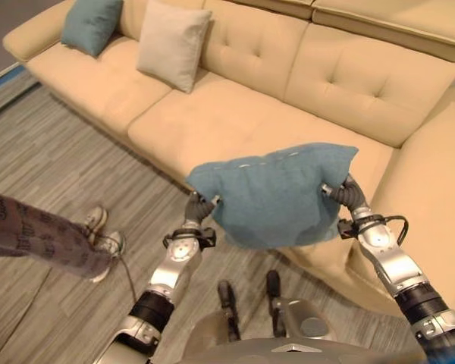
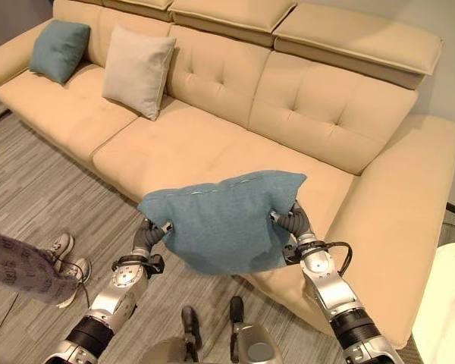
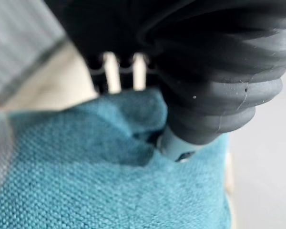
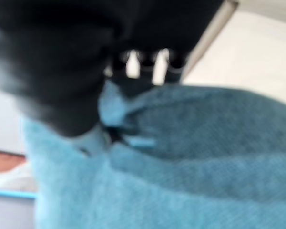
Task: Pick up all the scattered cushions and arrange them neatly on the sofa.
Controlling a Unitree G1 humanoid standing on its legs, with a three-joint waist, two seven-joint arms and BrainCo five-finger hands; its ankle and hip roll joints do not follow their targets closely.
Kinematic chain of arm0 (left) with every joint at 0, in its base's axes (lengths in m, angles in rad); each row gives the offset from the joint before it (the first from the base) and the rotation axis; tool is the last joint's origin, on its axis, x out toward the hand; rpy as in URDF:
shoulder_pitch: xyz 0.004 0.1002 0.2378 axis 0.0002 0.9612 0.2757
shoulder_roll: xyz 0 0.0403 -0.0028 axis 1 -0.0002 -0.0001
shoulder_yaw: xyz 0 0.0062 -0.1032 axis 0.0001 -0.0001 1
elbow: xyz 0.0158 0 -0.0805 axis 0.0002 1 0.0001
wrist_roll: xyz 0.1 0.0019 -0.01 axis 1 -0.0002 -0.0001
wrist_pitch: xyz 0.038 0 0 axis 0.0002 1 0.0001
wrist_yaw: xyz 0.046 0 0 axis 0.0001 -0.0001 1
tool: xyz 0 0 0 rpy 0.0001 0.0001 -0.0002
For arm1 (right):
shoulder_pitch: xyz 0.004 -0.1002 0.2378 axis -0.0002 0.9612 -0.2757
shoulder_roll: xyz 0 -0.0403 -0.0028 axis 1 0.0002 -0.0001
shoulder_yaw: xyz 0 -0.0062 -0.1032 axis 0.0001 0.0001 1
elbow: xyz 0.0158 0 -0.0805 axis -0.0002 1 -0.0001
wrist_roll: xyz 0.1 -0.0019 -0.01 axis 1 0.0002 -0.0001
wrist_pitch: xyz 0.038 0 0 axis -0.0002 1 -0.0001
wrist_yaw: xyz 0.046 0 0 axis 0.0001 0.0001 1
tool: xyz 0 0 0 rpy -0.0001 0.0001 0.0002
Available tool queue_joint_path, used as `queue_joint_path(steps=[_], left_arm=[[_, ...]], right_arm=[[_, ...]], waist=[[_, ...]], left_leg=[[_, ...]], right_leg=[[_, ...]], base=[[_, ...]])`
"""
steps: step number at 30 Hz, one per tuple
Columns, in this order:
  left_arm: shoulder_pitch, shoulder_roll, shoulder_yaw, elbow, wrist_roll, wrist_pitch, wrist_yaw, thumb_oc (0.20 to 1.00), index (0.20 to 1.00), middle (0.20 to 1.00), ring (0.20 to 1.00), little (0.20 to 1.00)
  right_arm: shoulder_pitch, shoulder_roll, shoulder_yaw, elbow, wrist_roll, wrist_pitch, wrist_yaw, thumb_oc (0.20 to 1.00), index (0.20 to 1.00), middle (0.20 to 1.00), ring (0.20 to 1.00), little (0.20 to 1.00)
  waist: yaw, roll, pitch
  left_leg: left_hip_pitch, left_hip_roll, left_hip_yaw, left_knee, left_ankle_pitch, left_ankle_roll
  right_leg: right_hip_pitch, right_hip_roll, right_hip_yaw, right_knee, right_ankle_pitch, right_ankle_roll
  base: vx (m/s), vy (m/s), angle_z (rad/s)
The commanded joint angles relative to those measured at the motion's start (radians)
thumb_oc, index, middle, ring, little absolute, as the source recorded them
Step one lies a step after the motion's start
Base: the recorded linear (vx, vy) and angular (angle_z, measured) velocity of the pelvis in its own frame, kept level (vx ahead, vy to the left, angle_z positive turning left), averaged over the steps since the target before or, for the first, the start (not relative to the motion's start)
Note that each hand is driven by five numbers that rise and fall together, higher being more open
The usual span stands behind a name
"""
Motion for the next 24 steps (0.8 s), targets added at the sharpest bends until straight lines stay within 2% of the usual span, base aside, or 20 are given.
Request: queue_joint_path(steps=[1,3,4,5,7,9,10,13,15,16,19,20,24], left_arm=[[-0.059,-0.028,-0.037,-0.126,0.051,-0.088,-0.07,0.2,0.2,0.2,0.2,0.2],[-0.052,-0.019,-0.03,-0.137,0.054,-0.088,-0.073,0.2,0.2,0.2,0.2,0.2],[-0.045,-0.014,-0.024,-0.149,0.057,-0.089,-0.072,0.2,0.2,0.2,0.2,0.2],[-0.045,-0.014,-0.024,-0.149,0.057,-0.089,-0.072,0.2,0.2,0.2,0.2,0.2],[-0.034,-0.003,-0.014,-0.16,0.053,-0.092,-0.07,0.2,0.2,0.2,0.2,0.2],[-0.026,0.0,-0.007,-0.164,0.051,-0.094,-0.069,0.2,0.2,0.2,0.2,0.2],[-0.016,0.006,0.01,-0.169,0.05,-0.093,-0.06,0.2,0.2,0.2,0.2,0.2],[-0.009,0.013,0.034,-0.171,0.05,-0.098,-0.053,0.2,0.2,0.2,0.2,0.2],[-0.009,0.013,0.044,-0.155,0.06,-0.094,-0.023,0.2,0.2,0.2,0.2,0.2],[0.01,0.013,0.04,-0.18,0.059,-0.1,-0.051,0.2,0.2,0.2,0.2,0.2],[0.022,0.001,0.05,-0.171,0.061,-0.101,-0.056,0.2,0.2,0.2,0.2,0.2],[0.034,-0.003,0.052,-0.173,0.057,-0.099,-0.063,0.2,0.2,0.2,0.2,0.2],[0.042,-0.005,0.052,-0.171,0.049,-0.092,-0.072,0.2,0.2,0.2,0.2,0.2]], right_arm=[[-0.063,0.086,0.042,-0.13,-0.007,-0.113,0.034,0.2,0.2,0.2,0.2,0.2],[-0.066,0.092,0.044,-0.131,-0.012,-0.109,0.04,0.2,0.2,0.2,0.2,0.2],[-0.069,0.097,0.043,-0.131,-0.021,-0.106,0.04,0.2,0.2,0.2,0.2,0.2],[-0.069,0.097,0.043,-0.132,-0.021,-0.106,0.04,0.2,0.2,0.2,0.2,0.2],[-0.086,0.11,0.047,-0.128,-0.024,-0.104,0.042,0.2,0.2,0.2,0.2,0.2],[-0.088,0.114,0.048,-0.127,-0.021,-0.103,0.045,0.2,0.2,0.2,0.2,0.2],[-0.096,0.122,0.056,-0.124,-0.018,-0.1,0.05,0.2,0.2,0.2,0.2,0.2],[-0.108,0.124,0.057,-0.114,-0.001,-0.101,0.056,0.2,0.2,0.2,0.2,0.2],[-0.107,0.122,0.058,-0.093,-0.006,-0.102,0.048,0.2,0.2,0.2,0.2,0.2],[-0.079,0.118,0.056,-0.132,0.015,-0.106,0.072,0.2,0.2,0.2,0.2,0.2],[-0.074,0.11,0.049,-0.122,0.024,-0.105,0.077,0.2,0.2,0.2,0.2,0.2],[-0.063,0.102,0.034,-0.122,0.026,-0.103,0.074,0.2,0.2,0.2,0.2,0.2],[-0.057,0.098,0.026,-0.118,0.035,-0.105,0.077,0.2,0.2,0.2,0.2,0.2]], waist=[[0.019,-0.039,-0.06],[0.027,-0.038,-0.062],[0.029,-0.035,-0.06],[0.031,-0.036,-0.06],[0.04,-0.033,-0.059],[0.043,-0.034,-0.059],[0.049,-0.04,-0.059],[0.049,-0.046,-0.06],[0.046,-0.054,-0.054],[0.047,-0.06,-0.06],[0.047,-0.058,-0.078],[0.049,-0.052,-0.097],[0.054,-0.047,-0.108]], left_leg=[[0.011,-0.035,0.015,0.016,0.049,0.026],[0.03,-0.041,0.039,0.006,0.043,0.04],[0.05,-0.041,0.084,-0.002,0.03,0.052],[0.051,-0.042,0.087,-0.002,0.029,0.052],[0.084,-0.042,0.139,-0.005,0.007,0.07],[0.096,-0.041,0.152,-0.006,0.0,0.074],[0.113,-0.04,0.176,-0.003,-0.018,0.076],[0.136,-0.045,0.192,-0.008,-0.033,0.07],[0.136,-0.046,0.187,-0.002,-0.042,0.067],[0.143,-0.053,0.166,0.02,-0.044,0.063],[0.152,-0.057,0.164,-0.001,-0.04,0.062],[0.159,-0.061,0.167,-0.014,-0.038,0.063],[0.173,-0.062,0.161,-0.026,-0.034,0.06]], right_leg=[[0.045,-0.013,0.088,0.088,-0.077,0.102],[0.045,-0.015,0.098,0.112,-0.089,0.113],[0.03,-0.029,0.089,0.146,-0.087,0.132],[0.028,-0.029,0.092,0.149,-0.089,0.132],[-0.009,-0.055,0.075,0.234,-0.071,0.166],[-0.023,-0.061,0.067,0.261,-0.062,0.173],[-0.047,-0.088,0.023,0.269,-0.037,0.182],[-0.109,-0.098,-0.02,0.186,-0.007,0.174],[-0.103,-0.102,-0.036,0.14,0.005,0.171],[-0.061,-0.101,-0.037,0.117,-0.005,0.169],[-0.036,-0.088,-0.024,0.084,0.0,0.168],[-0.008,-0.08,-0.034,0.052,-0.007,0.162],[0.032,-0.073,-0.047,0.015,-0.013,0.154]], base=[[0.15,0.087,-0.86],[0.16,0.139,-0.85],[0.13,0.15,-0.68],[0.12,0.152,-0.64],[0.13,0.136,-0.59],[0.1,0.079,-0.67],[0.09,0.039,-0.69],[0.11,-0.012,-0.59],[0.11,-0.047,-0.33],[0.06,-0.001,0.04],[0.12,-0.06,0.07],[0.09,-0.031,0.04],[0.1,-0.049,0.1]])
